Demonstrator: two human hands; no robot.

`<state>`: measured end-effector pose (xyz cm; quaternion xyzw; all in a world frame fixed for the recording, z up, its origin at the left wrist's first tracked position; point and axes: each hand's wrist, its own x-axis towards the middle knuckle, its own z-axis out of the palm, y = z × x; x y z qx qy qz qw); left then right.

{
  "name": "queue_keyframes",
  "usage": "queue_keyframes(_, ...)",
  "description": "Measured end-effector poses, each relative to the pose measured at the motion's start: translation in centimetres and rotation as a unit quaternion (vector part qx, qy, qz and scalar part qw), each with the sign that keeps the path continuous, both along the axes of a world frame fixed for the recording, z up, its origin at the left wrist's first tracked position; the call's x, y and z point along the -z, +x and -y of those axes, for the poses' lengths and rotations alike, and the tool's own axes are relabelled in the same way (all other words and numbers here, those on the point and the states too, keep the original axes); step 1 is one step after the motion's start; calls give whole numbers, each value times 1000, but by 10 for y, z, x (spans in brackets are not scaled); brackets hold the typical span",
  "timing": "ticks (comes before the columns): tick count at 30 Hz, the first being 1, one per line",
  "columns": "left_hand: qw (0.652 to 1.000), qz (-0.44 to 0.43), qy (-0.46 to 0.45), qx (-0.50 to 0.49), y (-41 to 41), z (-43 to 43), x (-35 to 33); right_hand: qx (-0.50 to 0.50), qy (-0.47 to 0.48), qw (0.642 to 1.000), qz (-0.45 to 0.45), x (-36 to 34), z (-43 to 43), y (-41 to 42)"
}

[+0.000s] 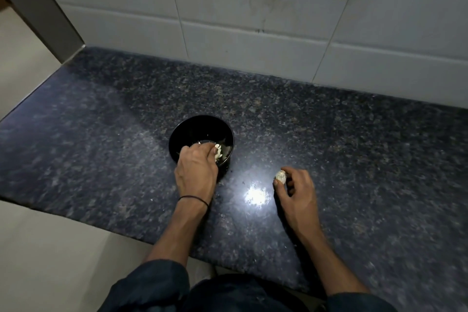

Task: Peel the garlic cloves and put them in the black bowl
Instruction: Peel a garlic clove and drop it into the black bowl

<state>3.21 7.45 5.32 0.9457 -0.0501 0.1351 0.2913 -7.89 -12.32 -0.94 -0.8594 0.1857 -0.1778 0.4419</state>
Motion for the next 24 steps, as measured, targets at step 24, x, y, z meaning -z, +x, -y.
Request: queue_keyframes(24, 856, -325, -359, 181, -55, 57, 26, 52, 289, 955, 46, -22, -21, -8)
